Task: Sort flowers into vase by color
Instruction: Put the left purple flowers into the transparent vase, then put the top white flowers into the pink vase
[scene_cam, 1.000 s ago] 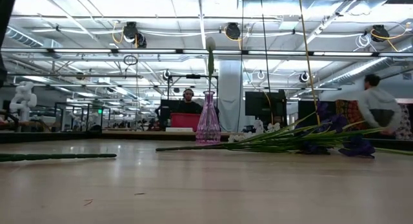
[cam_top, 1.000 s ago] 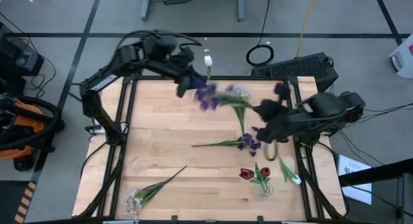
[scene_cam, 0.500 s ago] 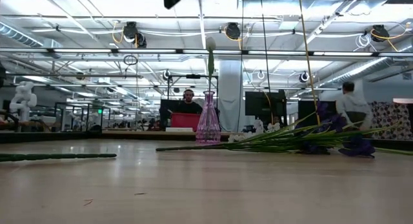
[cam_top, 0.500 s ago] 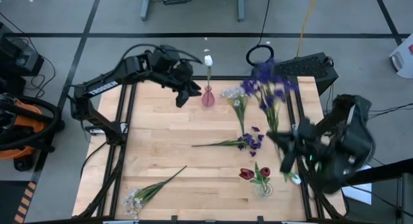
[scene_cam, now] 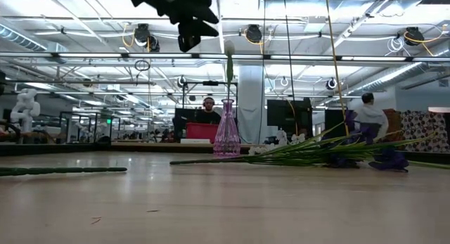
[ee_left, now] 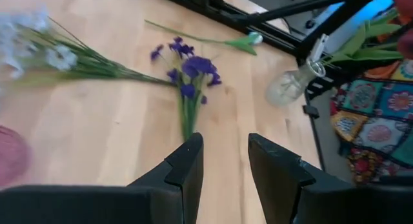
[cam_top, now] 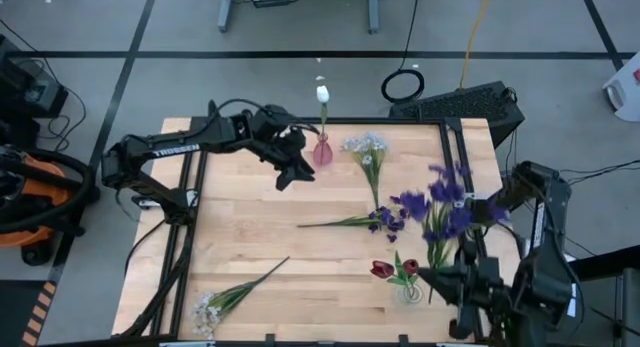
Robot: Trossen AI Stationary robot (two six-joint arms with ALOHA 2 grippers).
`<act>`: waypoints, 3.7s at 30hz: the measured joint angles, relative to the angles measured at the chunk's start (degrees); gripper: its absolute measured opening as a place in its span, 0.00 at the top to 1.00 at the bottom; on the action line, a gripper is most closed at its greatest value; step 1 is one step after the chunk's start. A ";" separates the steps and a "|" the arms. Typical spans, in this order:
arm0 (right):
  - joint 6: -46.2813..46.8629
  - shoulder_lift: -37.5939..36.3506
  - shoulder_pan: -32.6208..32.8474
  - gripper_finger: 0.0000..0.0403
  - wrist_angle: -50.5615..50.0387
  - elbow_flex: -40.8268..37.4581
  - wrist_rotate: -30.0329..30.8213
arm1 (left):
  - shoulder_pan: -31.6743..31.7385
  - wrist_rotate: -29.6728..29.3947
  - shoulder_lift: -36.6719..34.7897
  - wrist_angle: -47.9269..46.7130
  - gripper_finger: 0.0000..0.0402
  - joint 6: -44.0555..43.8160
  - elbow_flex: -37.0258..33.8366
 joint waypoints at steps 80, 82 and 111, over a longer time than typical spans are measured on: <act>24.03 -10.08 3.20 0.73 -8.79 -18.77 -55.71 | -20.05 -18.62 0.00 18.88 0.68 -19.10 -3.56; 26.58 -11.08 3.20 0.78 -12.18 -18.77 -58.01 | -20.05 -18.62 0.00 18.39 0.68 -19.08 -3.56; 31.38 -14.01 -10.23 1.00 -28.58 -18.81 -79.87 | -21.33 -27.51 0.42 4.54 0.68 -9.05 -3.56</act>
